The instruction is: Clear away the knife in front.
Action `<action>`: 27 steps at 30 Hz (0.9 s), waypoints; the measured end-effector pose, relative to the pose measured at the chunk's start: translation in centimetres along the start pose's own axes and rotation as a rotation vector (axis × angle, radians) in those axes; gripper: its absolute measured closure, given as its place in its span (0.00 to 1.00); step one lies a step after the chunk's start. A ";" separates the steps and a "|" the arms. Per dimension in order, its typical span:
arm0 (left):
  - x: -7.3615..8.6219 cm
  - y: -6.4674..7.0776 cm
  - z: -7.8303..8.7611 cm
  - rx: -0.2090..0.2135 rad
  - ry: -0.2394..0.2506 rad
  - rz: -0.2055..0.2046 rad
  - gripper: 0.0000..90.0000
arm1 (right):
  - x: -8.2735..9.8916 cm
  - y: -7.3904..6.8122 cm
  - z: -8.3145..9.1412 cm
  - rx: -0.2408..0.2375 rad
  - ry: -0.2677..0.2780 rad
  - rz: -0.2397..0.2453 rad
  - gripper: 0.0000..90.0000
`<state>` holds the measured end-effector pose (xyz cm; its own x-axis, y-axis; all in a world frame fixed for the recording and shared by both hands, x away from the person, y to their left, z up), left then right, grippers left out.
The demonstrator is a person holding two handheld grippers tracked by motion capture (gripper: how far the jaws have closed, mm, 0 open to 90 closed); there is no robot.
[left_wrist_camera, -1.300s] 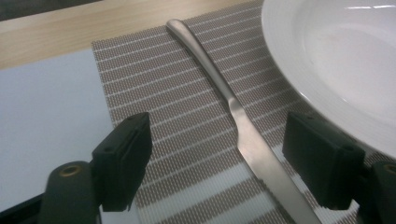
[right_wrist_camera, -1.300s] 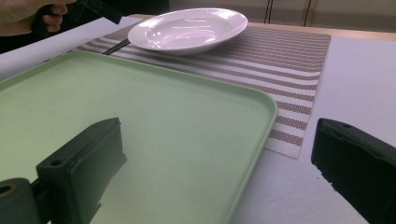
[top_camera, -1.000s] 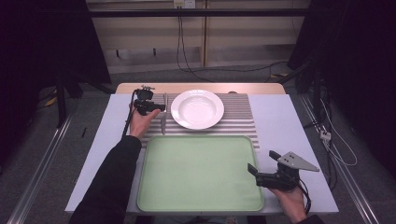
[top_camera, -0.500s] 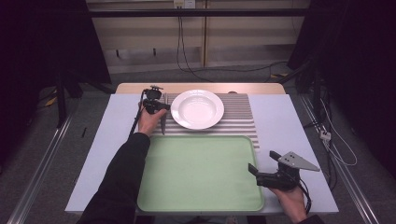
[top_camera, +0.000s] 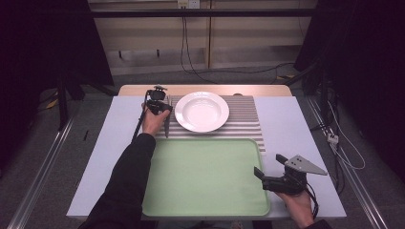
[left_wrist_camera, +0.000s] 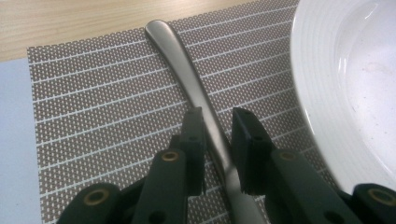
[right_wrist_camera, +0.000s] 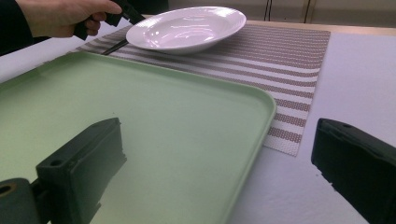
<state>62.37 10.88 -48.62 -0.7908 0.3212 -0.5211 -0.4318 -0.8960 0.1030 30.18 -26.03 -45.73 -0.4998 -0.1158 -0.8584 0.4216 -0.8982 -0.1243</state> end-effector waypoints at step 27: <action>3.1 -0.9 2.6 0.053 -0.085 -0.090 0.88 | 0.0 0.0 0.0 0.003 -0.002 -0.002 0.03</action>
Point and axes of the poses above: each handheld gripper's, and its own axes: z roughly backward along the jaws, x roughly out of its underside, y roughly to its right, the point moved 4 cm from there along -z, roughly forward along the jaws, and after that the axes turned 7 degrees about -y, right-handed, at the moved point
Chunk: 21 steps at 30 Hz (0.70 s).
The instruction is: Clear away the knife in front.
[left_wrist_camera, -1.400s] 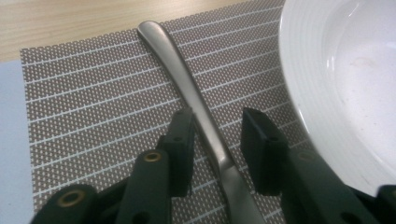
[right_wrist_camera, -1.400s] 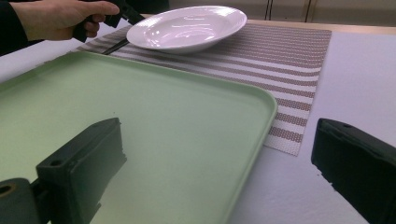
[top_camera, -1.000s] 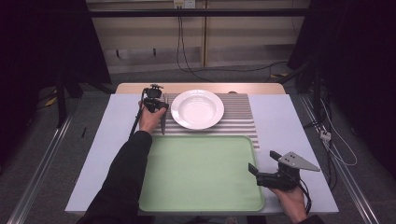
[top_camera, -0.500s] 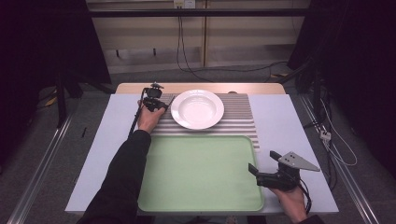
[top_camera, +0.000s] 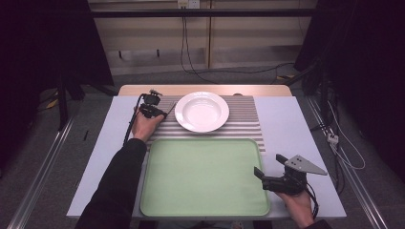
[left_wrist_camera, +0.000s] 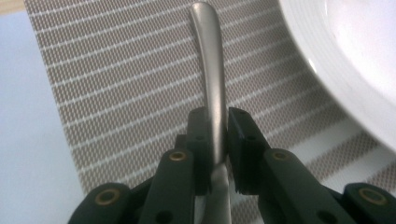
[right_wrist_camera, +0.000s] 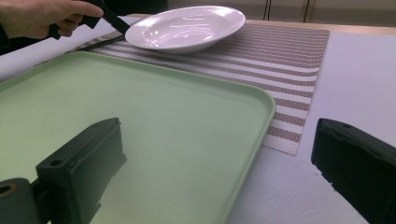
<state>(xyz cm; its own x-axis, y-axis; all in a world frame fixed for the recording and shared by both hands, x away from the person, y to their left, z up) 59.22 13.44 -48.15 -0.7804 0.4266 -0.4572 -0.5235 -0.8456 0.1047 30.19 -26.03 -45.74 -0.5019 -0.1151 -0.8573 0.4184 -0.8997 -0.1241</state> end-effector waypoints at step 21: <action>2.1 -0.4 1.2 0.013 -0.012 -0.020 0.87 | -0.1 -0.1 -0.2 -0.003 -0.006 0.006 0.03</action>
Point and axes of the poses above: each handheld gripper's, and its own axes: z roughly backward along the jaws, x roughly out of its underside, y roughly to its right, the point moved 4 cm from there along -z, roughly forward along the jaws, and after that the axes turned 7 degrees about -y, right-handed, at the moved point
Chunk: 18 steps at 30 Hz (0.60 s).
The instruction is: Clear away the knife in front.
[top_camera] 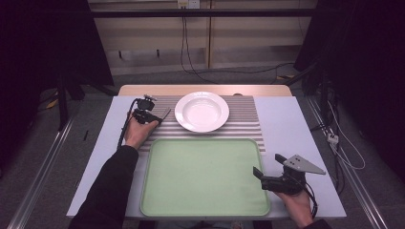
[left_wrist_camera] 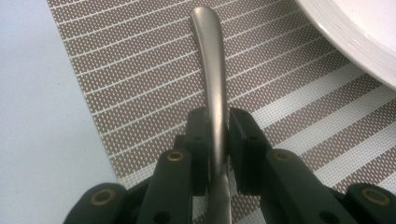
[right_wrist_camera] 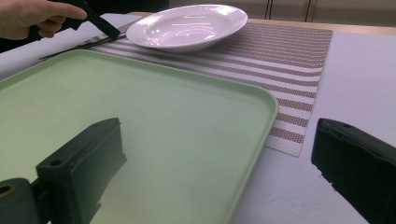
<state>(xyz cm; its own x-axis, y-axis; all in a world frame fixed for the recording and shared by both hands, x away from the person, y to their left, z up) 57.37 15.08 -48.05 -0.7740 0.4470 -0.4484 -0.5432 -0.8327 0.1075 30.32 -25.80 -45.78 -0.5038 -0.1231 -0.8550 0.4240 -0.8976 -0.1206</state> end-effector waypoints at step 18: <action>-0.4 0.1 -0.2 -0.008 -0.025 -0.015 0.87 | 0.0 -0.1 -0.1 -0.005 -0.005 0.003 0.03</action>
Point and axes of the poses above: each handheld gripper's, and its own axes: z roughly backward along the jaws, x roughly out of its underside, y roughly to its right, the point moved 4 cm from there along -z, roughly forward along the jaws, and after that the axes turned 7 degrees about -y, right-handed, at the moved point
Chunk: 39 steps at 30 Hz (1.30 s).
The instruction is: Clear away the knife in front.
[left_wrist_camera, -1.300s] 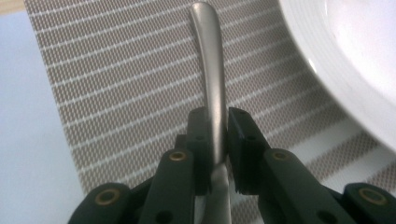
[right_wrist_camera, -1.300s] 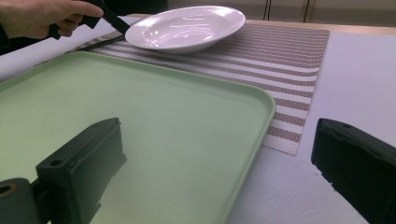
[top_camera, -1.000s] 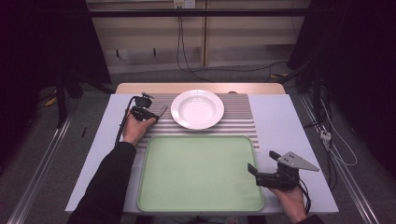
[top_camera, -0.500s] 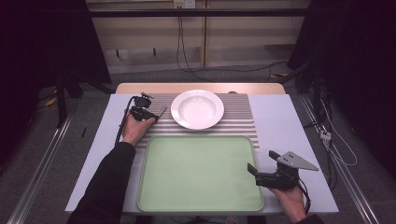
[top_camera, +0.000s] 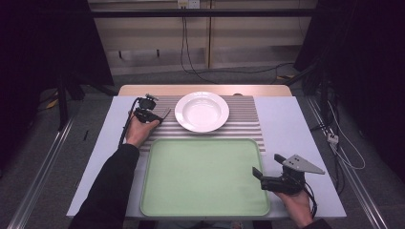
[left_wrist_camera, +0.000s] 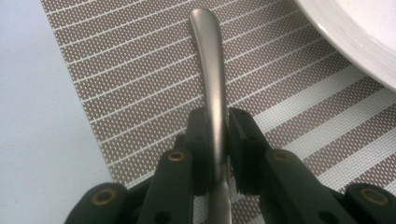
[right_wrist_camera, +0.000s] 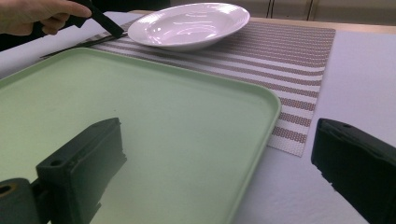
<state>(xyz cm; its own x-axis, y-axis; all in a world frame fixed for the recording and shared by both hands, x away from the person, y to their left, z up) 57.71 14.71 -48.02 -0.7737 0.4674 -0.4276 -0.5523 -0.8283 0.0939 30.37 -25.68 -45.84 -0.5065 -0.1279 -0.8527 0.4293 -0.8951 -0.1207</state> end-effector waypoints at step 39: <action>-0.4 0.6 2.3 0.001 0.002 -0.011 0.89 | 0.0 0.0 0.0 0.000 0.000 -0.001 0.03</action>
<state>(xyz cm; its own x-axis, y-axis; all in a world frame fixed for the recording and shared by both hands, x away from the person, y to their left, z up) 56.93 14.72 -45.77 -0.7668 0.4764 -0.4302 -0.5613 -0.8227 0.0896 30.37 -25.68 -45.84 -0.5072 -0.1273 -0.8524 0.4285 -0.8953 -0.1213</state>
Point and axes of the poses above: each handheld gripper's, and its own axes: z roughly backward along the jaws, x roughly out of its underside, y roughly to its right, the point moved 4 cm from there along -z, roughly forward along the jaws, and after that the axes turned 7 degrees about -y, right-handed, at the moved point
